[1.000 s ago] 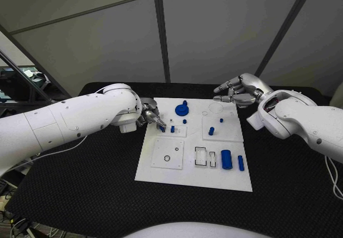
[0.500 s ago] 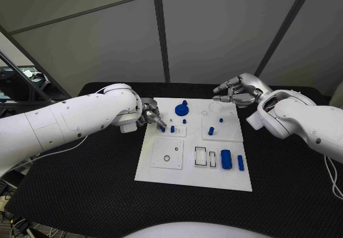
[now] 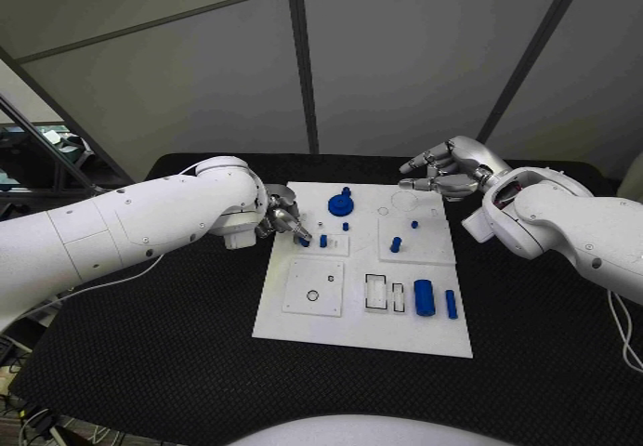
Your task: Assemble the parts on the task board
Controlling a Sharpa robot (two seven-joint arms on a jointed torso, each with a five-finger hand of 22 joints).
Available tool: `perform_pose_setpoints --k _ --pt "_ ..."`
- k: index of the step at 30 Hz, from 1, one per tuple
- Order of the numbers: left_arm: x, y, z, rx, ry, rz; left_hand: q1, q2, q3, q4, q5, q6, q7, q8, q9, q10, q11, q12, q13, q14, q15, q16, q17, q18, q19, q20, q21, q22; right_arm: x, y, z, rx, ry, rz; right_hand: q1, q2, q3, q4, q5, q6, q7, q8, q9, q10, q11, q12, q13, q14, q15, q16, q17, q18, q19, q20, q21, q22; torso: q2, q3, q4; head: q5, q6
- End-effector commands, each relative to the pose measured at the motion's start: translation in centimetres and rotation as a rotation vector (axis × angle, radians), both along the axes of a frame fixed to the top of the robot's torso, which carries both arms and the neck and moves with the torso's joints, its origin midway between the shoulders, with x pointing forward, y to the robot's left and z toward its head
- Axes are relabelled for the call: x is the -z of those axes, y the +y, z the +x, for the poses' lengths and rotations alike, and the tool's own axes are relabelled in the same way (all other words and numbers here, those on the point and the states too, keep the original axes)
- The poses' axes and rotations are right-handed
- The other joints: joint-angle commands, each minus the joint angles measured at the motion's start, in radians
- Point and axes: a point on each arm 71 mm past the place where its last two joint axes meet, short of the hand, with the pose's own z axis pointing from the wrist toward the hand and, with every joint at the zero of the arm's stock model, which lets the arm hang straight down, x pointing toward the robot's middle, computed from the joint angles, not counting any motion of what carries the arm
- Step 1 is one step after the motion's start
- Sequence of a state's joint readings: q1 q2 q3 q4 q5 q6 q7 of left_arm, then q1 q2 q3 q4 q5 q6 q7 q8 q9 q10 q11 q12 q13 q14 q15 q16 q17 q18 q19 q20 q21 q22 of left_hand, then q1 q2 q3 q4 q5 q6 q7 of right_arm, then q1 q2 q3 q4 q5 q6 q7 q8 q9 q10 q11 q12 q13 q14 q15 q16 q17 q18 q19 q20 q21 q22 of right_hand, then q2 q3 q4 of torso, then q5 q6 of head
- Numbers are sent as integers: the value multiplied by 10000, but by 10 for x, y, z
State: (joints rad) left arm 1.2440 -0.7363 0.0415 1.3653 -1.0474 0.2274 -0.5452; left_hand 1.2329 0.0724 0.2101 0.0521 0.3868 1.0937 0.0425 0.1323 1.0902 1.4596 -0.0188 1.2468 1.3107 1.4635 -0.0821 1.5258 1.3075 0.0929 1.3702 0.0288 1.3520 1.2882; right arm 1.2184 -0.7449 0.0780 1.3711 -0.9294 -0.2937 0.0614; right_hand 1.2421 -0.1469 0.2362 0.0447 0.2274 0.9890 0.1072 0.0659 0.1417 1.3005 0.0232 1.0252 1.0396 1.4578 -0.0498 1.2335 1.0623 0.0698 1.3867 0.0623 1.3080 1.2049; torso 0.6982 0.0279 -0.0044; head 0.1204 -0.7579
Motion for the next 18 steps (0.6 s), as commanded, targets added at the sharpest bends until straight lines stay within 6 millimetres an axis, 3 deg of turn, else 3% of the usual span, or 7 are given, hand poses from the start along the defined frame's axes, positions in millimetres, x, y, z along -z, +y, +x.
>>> perform_pose_setpoints --k 1,18 --pt "2 1 -1 133 196 308 -152 -11 1408 -1300 143 46 -60 55 67 193 -141 -40 1279 948 -57 15 2190 -191 55 -31 34 12 -1 1 0 -109 -7 -7 -59 1 23 22 63 21 14 -13 13 -18 2 33 12 103 -9 -53 14 108 -33 -16 -31 6 -3 -2 5 0 -8" --pt "2 -3 1 93 130 302 -251 -17 1502 -1330 253 56 -57 73 131 201 -139 -29 1284 949 -55 17 2192 -192 55 -29 30 19 -1 2 0 -134 0 -4 -74 10 35 33 65 18 15 -13 16 -10 3 60 27 110 -10 -48 38 106 -23 -16 -30 14 3 7 -4 6 -16"
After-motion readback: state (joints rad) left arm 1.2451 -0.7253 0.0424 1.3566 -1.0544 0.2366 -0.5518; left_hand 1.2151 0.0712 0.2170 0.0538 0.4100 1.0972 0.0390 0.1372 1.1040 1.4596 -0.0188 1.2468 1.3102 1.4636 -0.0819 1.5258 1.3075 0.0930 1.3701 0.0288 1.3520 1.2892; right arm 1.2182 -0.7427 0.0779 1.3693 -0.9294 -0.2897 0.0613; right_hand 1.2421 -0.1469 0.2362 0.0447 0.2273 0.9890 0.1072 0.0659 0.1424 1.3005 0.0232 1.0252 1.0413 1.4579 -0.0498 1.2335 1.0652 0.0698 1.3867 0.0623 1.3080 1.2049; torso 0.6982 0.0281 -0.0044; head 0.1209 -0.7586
